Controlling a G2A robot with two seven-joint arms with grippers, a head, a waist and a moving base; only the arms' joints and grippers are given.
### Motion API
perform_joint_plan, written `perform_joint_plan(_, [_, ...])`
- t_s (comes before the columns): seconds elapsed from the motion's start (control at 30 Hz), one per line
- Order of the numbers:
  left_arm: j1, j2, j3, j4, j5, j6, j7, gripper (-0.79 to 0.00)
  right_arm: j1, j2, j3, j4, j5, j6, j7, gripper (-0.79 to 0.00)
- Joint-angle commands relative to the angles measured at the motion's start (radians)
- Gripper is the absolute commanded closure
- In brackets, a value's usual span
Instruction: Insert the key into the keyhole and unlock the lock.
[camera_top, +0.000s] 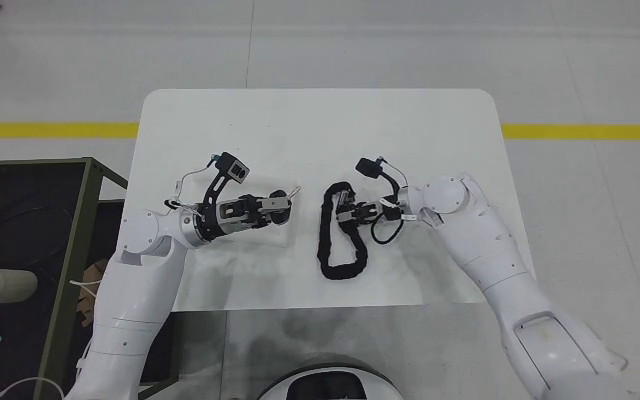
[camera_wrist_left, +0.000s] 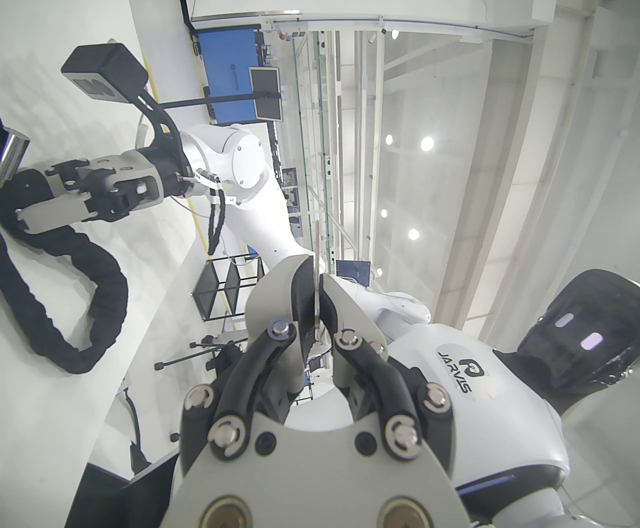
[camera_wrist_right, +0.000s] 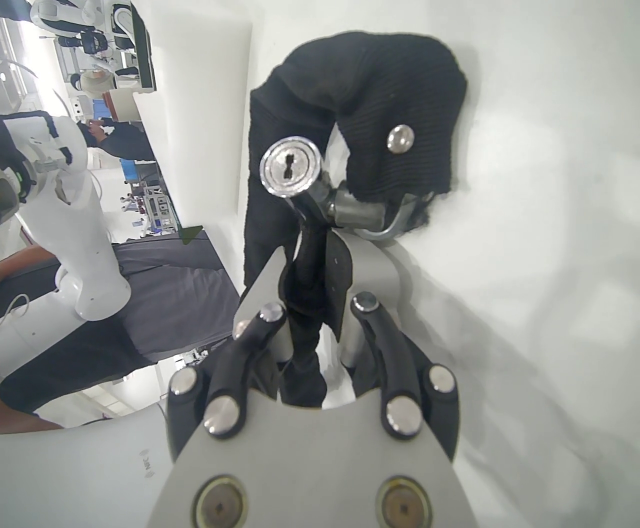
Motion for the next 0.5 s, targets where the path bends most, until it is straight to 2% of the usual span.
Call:
perform_joint_plan(0.0, [0.000,0.000,0.000,0.000,0.000,0.000,0.000,0.000,0.003,-0.001,0.006,-0.002,0.001,-0.008,-0.001,0.000])
perform_joint_plan(0.13, [0.000,0.000,0.000,0.000,0.000,0.000,0.000,0.000,0.000,0.007,0.038,-0.030,-0.045,-0.023,-0.008,0.000])
perform_joint_plan(0.3, [0.000,0.000,0.000,0.000,0.000,0.000,0.000,0.000,-0.037,0.039,0.112,-0.168,-0.142,-0.076,0.019,0.000])
perform_joint_plan(0.37, [0.000,0.000,0.000,0.000,0.000,0.000,0.000,0.000,-0.060,0.050,0.145,-0.223,-0.139,-0.080,0.044,0.000])
perform_joint_plan(0.47, [0.000,0.000,0.000,0.000,0.000,0.000,0.000,0.000,-0.060,0.050,0.145,-0.223,-0.139,-0.080,0.044,0.000])
